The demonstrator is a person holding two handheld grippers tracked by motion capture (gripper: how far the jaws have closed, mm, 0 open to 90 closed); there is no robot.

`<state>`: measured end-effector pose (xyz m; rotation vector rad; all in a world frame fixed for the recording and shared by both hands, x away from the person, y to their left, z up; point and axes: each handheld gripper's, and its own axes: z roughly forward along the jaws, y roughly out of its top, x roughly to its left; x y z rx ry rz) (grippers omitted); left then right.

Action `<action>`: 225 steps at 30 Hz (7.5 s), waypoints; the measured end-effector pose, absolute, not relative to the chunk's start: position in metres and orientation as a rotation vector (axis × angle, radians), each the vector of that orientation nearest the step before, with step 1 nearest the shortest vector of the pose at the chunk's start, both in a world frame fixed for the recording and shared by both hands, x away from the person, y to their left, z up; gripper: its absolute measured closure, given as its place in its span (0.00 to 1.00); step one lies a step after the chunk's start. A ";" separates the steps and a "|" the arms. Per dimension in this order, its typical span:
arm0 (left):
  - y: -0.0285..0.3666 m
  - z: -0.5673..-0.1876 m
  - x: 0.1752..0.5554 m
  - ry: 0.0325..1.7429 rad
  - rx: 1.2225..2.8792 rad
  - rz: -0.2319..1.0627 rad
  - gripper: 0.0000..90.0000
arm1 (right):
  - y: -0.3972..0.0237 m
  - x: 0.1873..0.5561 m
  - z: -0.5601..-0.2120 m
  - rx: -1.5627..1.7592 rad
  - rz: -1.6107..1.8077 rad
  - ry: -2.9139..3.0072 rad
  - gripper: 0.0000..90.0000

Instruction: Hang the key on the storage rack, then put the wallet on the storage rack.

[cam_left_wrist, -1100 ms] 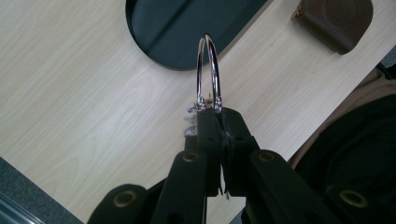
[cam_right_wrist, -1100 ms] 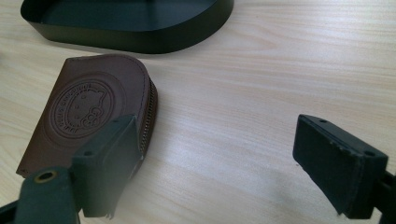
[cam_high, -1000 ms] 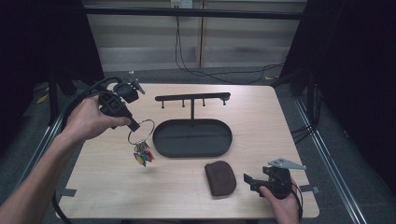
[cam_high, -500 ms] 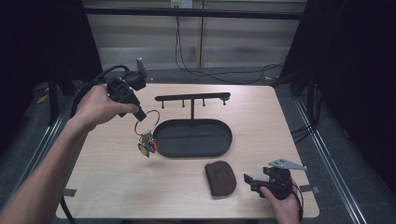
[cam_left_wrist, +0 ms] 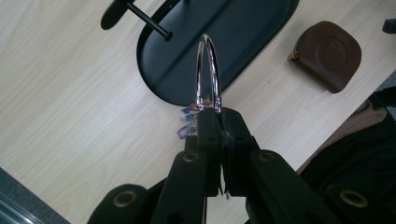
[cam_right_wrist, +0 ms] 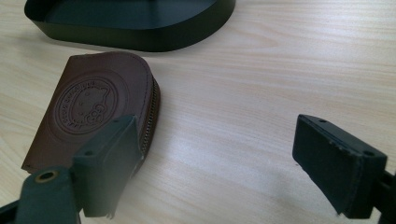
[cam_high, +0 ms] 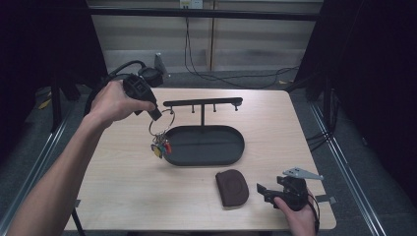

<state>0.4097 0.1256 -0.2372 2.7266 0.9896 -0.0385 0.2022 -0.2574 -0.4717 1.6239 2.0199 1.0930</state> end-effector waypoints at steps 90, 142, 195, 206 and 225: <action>0.160 -0.296 0.422 1.142 2.476 -0.145 0.50 | -0.255 0.206 -0.473 1.611 1.094 2.049 0.17; 0.232 -0.421 0.316 1.035 2.174 -0.121 0.32 | -0.255 0.205 -0.472 1.636 1.099 2.056 0.19; 0.255 -0.461 0.235 0.795 2.083 -0.093 0.23 | -0.180 0.277 -0.445 1.757 0.722 2.592 0.21; 0.258 -0.460 0.236 0.790 2.084 -0.099 0.23 | -0.171 0.293 -0.458 1.859 0.549 2.659 0.20; 0.261 -0.460 0.237 0.809 2.076 -0.098 0.23 | -0.157 0.301 -0.468 1.867 0.645 2.713 0.26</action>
